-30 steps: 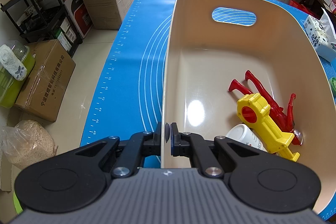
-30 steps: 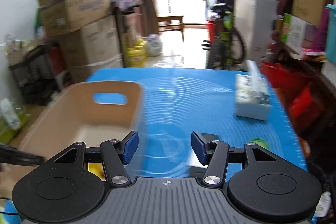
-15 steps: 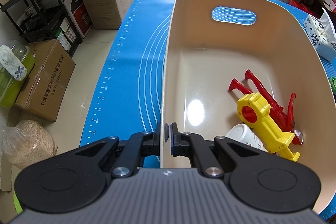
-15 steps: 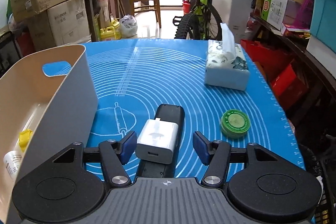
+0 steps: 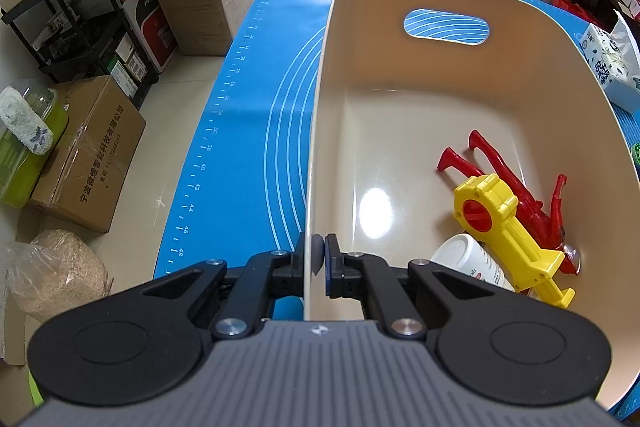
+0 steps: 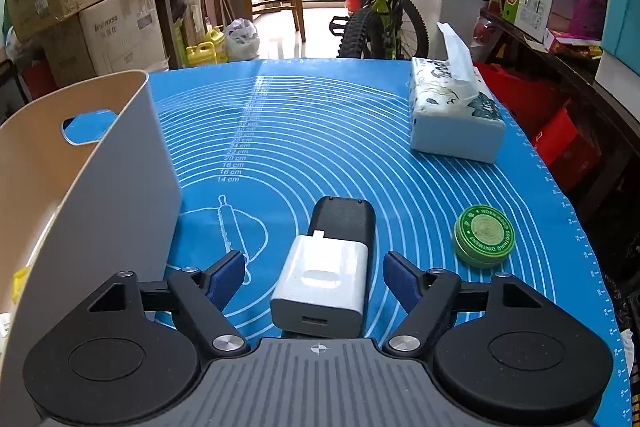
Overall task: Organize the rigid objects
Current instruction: 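Move the right tool to the white charger plug and grasp it, then lift the charger plug with the right tool and carry it over the bin, then open the right tool to drop the charger plug into the bin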
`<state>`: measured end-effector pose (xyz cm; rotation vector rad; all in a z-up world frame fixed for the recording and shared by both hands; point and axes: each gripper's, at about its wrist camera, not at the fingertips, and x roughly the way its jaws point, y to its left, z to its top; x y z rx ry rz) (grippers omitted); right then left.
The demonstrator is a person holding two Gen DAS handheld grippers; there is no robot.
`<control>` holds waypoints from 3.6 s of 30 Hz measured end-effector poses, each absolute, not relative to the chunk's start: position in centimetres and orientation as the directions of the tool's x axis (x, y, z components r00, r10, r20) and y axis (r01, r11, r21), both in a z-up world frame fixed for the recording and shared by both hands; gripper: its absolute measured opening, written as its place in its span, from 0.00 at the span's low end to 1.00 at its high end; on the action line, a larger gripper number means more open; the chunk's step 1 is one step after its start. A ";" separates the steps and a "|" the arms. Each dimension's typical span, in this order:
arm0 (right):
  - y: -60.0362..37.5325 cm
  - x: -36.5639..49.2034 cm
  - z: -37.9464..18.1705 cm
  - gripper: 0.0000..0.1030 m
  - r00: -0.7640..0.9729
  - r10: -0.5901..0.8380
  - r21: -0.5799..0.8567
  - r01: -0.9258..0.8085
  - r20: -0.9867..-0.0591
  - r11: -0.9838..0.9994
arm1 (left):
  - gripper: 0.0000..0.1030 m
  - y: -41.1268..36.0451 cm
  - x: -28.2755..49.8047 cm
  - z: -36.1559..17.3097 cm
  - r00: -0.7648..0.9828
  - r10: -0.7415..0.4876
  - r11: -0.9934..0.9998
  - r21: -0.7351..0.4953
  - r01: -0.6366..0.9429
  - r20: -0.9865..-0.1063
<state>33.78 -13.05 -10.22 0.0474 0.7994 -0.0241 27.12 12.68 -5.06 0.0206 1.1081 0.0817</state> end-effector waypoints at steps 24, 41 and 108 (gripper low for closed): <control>-13.7 32.2 -8.8 0.49 0.754 -0.042 0.004 0.060 -0.656 0.998 | 0.06 12.8 27.1 -5.1 0.444 0.072 0.997 0.052 -0.058 -0.893; -14.0 31.0 -7.6 0.48 0.784 -0.049 0.007 0.067 -0.619 0.998 | 0.06 12.6 27.1 -5.2 0.444 0.071 0.997 0.051 -0.058 -0.893; -1.0 30.7 -3.6 0.59 0.702 0.310 0.120 -0.307 -0.641 0.944 | 0.07 12.3 27.3 -5.4 0.444 0.075 0.997 0.056 -0.054 -0.893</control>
